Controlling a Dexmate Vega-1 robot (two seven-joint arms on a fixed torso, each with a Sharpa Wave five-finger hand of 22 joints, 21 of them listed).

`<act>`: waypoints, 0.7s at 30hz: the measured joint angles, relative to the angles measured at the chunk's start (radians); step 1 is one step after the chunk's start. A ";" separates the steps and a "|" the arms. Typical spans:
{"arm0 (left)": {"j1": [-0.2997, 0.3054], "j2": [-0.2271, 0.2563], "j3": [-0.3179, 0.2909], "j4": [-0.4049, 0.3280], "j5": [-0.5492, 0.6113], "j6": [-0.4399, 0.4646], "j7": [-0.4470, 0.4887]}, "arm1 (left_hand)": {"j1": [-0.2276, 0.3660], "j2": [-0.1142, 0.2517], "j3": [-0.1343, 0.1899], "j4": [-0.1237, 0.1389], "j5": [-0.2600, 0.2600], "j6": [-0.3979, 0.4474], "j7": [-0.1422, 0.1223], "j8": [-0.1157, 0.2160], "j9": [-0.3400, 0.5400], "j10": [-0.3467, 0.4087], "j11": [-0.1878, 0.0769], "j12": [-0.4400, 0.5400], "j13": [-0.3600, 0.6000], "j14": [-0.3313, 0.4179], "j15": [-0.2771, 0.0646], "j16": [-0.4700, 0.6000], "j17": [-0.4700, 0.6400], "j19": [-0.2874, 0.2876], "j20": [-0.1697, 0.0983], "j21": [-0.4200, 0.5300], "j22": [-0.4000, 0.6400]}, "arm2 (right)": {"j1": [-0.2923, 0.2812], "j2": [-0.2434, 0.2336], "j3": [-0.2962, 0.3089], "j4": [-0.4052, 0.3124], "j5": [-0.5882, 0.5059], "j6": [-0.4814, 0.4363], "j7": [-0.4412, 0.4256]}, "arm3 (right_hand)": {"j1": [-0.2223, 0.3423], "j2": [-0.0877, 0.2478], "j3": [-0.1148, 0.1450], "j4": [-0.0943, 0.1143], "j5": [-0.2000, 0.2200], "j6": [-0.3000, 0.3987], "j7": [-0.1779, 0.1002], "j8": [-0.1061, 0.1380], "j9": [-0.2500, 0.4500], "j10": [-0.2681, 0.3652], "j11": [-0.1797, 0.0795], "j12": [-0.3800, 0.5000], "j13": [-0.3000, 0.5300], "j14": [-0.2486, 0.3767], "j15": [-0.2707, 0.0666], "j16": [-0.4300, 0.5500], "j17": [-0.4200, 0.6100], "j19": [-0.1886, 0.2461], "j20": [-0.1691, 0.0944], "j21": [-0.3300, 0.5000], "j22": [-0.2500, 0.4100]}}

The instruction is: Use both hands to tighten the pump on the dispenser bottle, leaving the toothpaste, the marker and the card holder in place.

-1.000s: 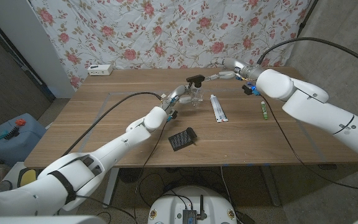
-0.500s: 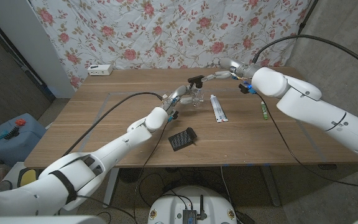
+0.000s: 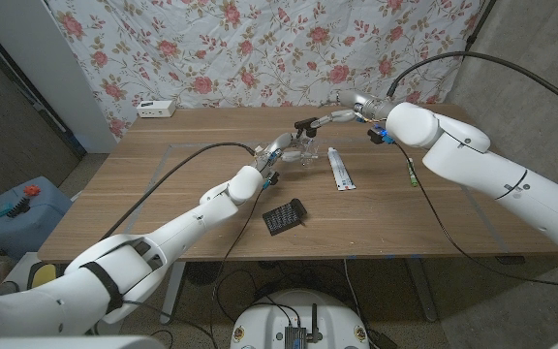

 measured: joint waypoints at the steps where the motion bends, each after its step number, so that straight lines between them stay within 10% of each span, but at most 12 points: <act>1: -0.004 -0.002 0.002 0.007 0.000 -0.001 0.000 | 0.000 0.000 0.000 0.000 0.000 0.000 0.000 0.000 0.000 0.000 0.000 0.000 0.000 0.000 0.000 -0.001 -0.001 0.000 0.000 0.000 0.000 | 0.006 0.003 -0.006 0.003 -0.008 -0.008 0.009 | -0.004 0.004 0.000 0.000 0.000 0.000 0.000 0.000 0.000 -0.002 0.002 0.000 0.000 -0.004 0.004 0.000 0.000 0.000 0.000 0.000 0.000; 21: -0.039 -0.029 0.018 0.075 0.003 -0.028 0.005 | 0.000 0.000 0.004 -0.004 0.000 0.000 0.000 0.007 0.000 0.006 0.005 0.004 0.007 0.005 -0.005 -0.006 -0.008 0.000 0.000 0.000 0.000 | 0.114 0.050 -0.126 0.024 -0.146 -0.118 0.104 | -0.009 0.009 0.004 0.004 0.000 0.011 0.011 0.000 0.000 -0.003 0.003 0.000 -0.003 -0.005 0.005 0.008 0.000 0.006 -0.006 0.008 0.000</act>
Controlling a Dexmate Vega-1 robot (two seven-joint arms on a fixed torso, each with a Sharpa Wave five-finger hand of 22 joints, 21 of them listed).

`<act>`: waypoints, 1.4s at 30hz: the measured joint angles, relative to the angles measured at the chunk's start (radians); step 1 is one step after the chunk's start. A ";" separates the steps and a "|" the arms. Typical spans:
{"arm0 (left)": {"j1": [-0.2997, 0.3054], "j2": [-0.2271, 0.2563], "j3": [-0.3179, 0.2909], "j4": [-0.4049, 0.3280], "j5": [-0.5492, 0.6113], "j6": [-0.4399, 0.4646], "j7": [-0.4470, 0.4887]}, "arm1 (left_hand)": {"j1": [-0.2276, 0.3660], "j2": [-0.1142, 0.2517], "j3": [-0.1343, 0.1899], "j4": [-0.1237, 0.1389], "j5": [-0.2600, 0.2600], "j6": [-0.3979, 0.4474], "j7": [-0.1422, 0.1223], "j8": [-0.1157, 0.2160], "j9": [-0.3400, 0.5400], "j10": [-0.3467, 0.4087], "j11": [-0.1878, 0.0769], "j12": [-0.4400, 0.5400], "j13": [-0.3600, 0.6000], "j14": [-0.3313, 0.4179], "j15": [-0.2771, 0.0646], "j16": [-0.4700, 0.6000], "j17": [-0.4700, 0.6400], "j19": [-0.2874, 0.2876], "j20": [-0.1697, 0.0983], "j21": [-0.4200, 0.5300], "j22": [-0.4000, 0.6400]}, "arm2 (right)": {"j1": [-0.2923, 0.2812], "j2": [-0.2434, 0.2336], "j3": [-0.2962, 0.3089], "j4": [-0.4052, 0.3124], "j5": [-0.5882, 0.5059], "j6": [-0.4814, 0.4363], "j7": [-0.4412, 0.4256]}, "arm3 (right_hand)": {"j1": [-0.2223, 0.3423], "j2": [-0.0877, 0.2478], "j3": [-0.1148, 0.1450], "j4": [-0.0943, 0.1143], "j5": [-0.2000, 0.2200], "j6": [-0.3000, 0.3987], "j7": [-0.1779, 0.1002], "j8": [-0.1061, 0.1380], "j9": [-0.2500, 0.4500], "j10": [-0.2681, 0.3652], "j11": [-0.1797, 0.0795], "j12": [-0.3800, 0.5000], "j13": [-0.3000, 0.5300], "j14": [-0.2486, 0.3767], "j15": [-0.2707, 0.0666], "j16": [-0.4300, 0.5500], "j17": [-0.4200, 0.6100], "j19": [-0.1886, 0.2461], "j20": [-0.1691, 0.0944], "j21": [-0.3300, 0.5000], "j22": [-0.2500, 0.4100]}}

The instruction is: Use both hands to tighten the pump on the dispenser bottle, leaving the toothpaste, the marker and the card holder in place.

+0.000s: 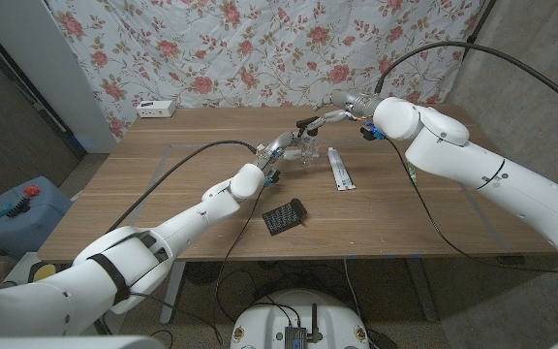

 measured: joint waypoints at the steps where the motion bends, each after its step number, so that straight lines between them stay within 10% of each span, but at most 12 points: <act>1: -0.001 -0.001 0.001 0.003 0.000 -0.001 0.000 | 0.000 0.000 0.000 0.000 0.000 0.000 0.000 0.000 0.000 0.000 0.000 0.000 0.000 0.000 0.000 0.000 0.000 0.000 0.000 0.000 0.000 | 0.004 0.002 -0.006 0.000 0.000 0.000 0.000 | 0.000 0.000 0.000 0.000 0.000 0.002 0.002 0.000 0.000 0.000 0.000 0.000 0.000 0.000 0.000 0.000 0.000 0.000 0.000 0.000 0.000; 42: -0.004 -0.007 0.010 0.015 -0.011 -0.015 -0.002 | 0.000 0.000 0.004 -0.004 0.003 0.000 0.000 0.004 -0.005 0.011 0.011 -0.012 0.008 0.009 -0.002 -0.011 -0.005 0.000 0.000 0.000 0.000 | 0.090 0.094 -0.164 0.013 -0.352 -0.145 0.154 | 0.034 0.001 0.028 -0.020 0.001 0.111 -0.015 0.052 0.023 0.031 0.002 0.015 0.000 0.051 -0.014 0.015 -0.002 0.054 -0.014 0.015 0.000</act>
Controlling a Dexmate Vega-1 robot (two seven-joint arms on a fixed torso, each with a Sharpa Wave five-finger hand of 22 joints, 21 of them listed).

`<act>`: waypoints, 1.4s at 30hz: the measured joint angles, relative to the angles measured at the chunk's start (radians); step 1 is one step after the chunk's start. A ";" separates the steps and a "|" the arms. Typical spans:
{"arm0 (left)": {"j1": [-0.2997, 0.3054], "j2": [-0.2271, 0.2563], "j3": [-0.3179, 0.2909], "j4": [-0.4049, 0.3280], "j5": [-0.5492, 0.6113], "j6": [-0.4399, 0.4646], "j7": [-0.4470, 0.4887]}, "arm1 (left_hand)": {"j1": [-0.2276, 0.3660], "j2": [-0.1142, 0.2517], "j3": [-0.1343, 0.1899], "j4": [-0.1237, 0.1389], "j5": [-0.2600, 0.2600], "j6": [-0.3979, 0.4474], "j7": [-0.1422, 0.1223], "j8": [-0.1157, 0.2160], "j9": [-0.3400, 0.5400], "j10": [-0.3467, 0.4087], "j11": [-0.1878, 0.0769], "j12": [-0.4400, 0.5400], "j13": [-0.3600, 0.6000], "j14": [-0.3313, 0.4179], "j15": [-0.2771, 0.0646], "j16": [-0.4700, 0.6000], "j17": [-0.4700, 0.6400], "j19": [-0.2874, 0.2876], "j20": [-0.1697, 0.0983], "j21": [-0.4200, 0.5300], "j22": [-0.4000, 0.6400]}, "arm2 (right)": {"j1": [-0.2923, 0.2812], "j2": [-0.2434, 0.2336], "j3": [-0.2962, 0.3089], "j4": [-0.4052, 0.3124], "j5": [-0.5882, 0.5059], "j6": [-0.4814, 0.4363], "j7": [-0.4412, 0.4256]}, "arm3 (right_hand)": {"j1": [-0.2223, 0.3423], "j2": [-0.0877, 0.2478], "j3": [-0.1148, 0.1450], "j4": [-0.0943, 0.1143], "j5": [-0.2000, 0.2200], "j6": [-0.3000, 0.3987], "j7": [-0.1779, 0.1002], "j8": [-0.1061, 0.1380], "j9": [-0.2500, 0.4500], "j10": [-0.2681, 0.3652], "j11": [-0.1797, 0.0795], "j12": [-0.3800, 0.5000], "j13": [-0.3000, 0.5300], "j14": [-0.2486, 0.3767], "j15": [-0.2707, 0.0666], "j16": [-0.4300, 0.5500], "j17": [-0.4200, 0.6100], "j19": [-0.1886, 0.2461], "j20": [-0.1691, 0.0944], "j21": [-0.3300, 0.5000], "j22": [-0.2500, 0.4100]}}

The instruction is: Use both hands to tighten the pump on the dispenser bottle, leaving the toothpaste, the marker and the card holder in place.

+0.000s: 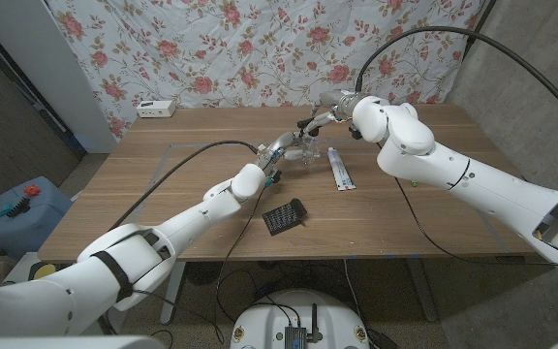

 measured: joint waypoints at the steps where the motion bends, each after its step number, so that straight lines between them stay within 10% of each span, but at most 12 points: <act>1: 0.001 0.000 0.000 -0.001 0.000 0.006 0.000 | 0.000 0.000 0.000 0.000 0.000 0.000 0.000 0.000 0.000 0.000 0.000 0.000 0.000 0.000 0.000 0.000 0.000 0.000 0.000 0.000 0.000 | 0.002 0.007 -0.008 0.001 -0.009 -0.004 0.005 | 0.001 -0.001 0.000 0.000 0.000 0.000 0.000 0.000 0.000 0.003 0.003 0.000 0.000 0.002 0.002 0.000 0.000 0.000 0.000 0.000 0.000; 42: 0.014 0.000 -0.002 -0.025 0.004 0.028 -0.006 | 0.000 0.000 0.006 -0.006 0.000 0.000 0.000 0.008 0.000 0.007 0.001 -0.007 0.011 0.005 -0.002 -0.004 0.000 0.000 0.000 0.000 0.000 | -0.045 0.067 0.012 0.023 -0.224 -0.025 0.111 | 0.025 -0.020 0.032 -0.001 -0.005 0.202 -0.023 0.118 0.042 0.116 -0.016 0.015 0.000 0.073 -0.027 0.011 0.003 0.043 -0.018 0.000 0.000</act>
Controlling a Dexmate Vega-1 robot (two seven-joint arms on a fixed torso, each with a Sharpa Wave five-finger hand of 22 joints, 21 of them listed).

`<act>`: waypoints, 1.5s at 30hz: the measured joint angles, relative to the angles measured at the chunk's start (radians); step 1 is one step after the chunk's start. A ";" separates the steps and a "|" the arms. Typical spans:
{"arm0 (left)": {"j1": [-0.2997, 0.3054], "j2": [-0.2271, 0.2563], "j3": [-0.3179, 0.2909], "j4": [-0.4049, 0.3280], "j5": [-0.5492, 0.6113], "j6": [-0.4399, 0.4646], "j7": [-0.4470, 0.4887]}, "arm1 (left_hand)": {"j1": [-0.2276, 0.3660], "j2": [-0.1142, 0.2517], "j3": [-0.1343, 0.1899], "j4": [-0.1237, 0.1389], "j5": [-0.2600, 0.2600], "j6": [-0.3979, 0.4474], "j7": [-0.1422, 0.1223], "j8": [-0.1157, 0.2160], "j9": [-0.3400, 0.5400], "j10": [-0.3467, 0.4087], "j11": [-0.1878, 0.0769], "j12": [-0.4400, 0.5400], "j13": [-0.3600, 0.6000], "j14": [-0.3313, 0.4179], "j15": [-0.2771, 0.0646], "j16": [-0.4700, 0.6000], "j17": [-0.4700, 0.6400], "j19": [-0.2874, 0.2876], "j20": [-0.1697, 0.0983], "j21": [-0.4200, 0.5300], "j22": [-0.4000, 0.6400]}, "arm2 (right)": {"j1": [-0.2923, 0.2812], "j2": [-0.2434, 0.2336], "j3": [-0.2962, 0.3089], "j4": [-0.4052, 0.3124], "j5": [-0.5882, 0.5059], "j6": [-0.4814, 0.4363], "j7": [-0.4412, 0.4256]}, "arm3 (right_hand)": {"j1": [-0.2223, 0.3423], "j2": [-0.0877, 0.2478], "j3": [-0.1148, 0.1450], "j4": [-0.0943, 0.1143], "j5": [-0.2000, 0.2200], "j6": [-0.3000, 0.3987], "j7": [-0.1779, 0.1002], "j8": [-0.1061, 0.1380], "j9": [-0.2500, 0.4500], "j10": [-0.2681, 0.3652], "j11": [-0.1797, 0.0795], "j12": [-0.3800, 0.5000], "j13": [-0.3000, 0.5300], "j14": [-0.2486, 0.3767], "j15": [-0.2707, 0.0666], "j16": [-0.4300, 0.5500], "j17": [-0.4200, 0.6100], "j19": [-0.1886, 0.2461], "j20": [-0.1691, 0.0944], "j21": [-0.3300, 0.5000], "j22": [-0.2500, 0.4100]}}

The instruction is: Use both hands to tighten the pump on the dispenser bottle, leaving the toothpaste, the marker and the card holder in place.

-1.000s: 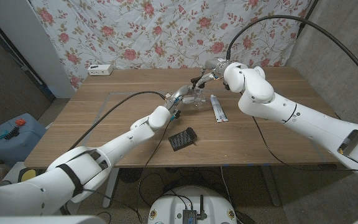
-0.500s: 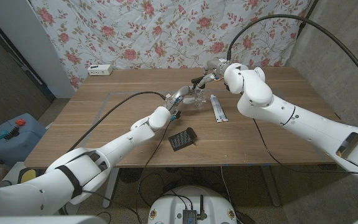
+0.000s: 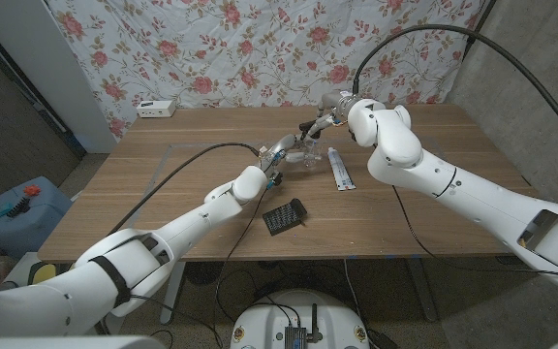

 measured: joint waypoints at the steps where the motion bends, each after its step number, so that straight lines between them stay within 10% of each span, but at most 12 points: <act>1: -0.001 0.000 0.000 0.001 0.000 -0.001 0.000 | 0.000 0.000 0.000 0.000 0.000 0.000 0.000 0.000 0.000 0.000 0.000 0.000 0.000 0.000 0.000 -0.002 0.000 0.000 0.000 0.000 0.000 | -0.001 0.001 0.001 0.001 -0.001 0.000 0.000 | 0.000 0.000 0.000 0.000 0.000 0.007 0.000 0.004 0.000 0.000 0.000 0.000 0.000 0.002 -0.002 0.000 0.000 0.002 -0.002 0.000 0.000; 45: -0.015 -0.013 0.010 0.028 -0.005 -0.011 -0.006 | 0.000 0.000 0.004 -0.004 -0.003 0.000 0.000 0.004 0.000 0.004 0.003 -0.014 0.009 0.002 -0.002 -0.011 0.005 -0.005 -0.005 0.000 0.000 | -0.019 0.057 0.003 0.049 -0.112 -0.014 0.018 | -0.044 0.004 0.016 0.025 -0.007 0.241 -0.033 0.152 0.056 0.163 -0.027 0.017 0.000 0.101 -0.029 0.015 0.005 0.052 -0.023 0.000 0.000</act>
